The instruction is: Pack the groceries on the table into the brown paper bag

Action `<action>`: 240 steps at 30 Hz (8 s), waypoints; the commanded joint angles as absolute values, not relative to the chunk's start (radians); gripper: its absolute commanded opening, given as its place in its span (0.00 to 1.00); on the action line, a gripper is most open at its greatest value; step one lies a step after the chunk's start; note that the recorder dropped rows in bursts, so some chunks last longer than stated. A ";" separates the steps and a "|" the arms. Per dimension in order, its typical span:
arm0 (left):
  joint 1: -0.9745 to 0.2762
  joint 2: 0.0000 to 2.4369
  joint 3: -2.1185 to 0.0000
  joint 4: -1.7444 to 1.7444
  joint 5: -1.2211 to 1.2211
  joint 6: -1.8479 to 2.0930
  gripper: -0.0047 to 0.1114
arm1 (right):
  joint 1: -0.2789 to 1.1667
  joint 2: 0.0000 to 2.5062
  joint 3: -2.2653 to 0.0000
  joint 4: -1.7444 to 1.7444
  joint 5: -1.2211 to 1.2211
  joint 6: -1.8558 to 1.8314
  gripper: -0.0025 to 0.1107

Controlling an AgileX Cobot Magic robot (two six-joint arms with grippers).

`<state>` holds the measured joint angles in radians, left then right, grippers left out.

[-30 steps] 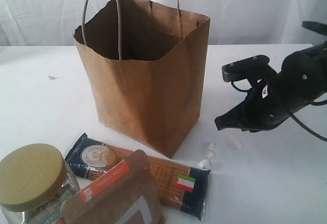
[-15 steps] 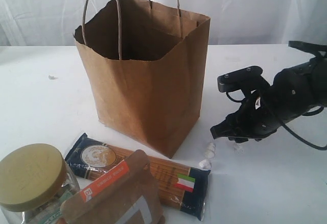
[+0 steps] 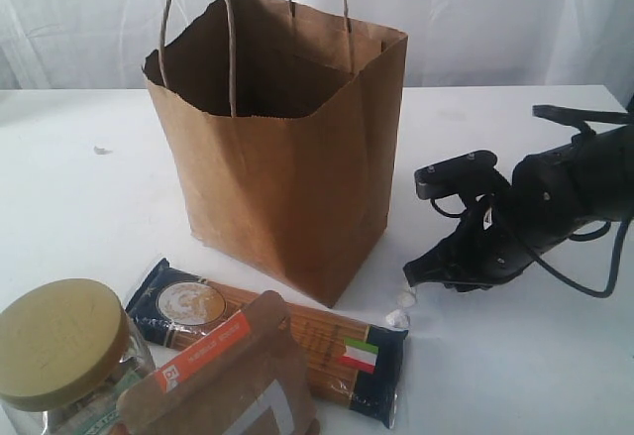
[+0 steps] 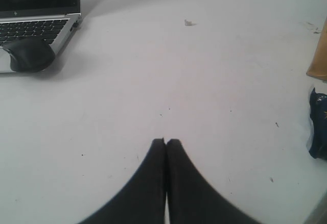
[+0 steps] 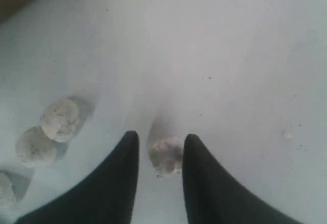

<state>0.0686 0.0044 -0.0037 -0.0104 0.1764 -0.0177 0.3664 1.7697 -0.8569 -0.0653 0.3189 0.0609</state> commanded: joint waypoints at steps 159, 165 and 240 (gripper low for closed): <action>0.069 0.000 0.000 -0.018 0.172 -0.019 0.04 | 0.550 1.754 -0.876 -0.270 0.299 0.400 0.39; 0.069 0.000 0.000 -0.018 0.172 -0.019 0.04 | 0.499 1.789 -0.876 -0.262 0.252 0.412 0.39; -0.004 0.000 0.000 -0.018 0.172 -0.019 0.04 | 0.499 1.478 -1.385 0.630 0.527 -0.318 0.25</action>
